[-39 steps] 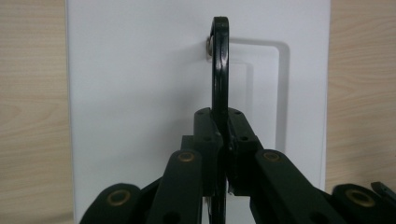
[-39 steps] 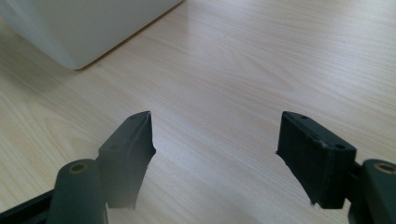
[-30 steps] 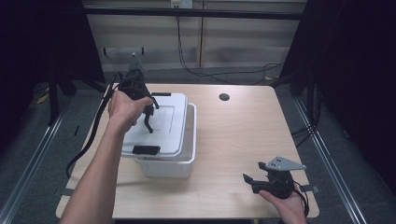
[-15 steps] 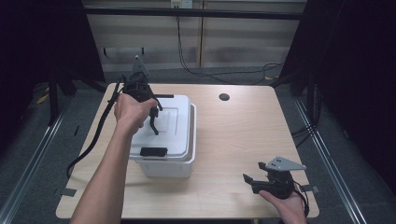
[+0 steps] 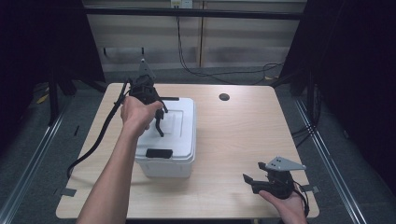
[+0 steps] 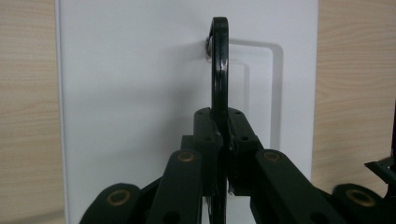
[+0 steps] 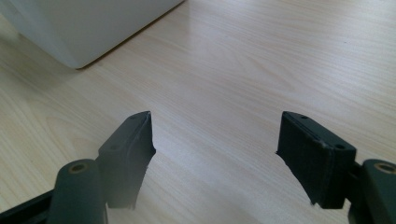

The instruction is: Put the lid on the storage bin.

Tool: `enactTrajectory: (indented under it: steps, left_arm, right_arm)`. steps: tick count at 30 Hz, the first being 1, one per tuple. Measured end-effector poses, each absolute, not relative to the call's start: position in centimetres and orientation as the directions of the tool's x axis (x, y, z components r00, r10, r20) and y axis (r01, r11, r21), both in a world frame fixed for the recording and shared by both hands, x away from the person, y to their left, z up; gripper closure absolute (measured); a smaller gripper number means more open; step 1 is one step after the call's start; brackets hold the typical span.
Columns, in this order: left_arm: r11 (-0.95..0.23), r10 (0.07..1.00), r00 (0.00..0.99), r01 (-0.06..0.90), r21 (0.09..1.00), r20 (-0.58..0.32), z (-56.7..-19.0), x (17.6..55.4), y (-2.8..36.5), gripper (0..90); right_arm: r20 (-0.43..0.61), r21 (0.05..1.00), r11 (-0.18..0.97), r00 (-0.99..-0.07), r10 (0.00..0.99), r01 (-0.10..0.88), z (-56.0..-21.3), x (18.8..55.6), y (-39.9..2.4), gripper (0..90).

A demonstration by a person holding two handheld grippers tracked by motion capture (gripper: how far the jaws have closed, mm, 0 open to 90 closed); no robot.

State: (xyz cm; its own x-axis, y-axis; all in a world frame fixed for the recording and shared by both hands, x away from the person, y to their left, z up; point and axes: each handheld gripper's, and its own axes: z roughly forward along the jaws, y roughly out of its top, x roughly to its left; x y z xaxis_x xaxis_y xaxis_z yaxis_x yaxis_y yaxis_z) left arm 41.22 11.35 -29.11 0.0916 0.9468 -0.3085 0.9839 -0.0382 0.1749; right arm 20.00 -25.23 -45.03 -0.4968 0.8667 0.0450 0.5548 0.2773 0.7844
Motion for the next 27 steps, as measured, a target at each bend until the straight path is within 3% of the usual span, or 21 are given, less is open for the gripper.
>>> enactTrajectory:
  steps: [27]
  left_arm:
    - [-0.033,0.949,0.083,0.985,0.167,-0.305,-30.3,41.3,10.6,84.7]
  right_arm:
    - [0.043,0.779,0.287,-0.504,0.863,0.557,-45.1,20.1,-25.2,26.5]
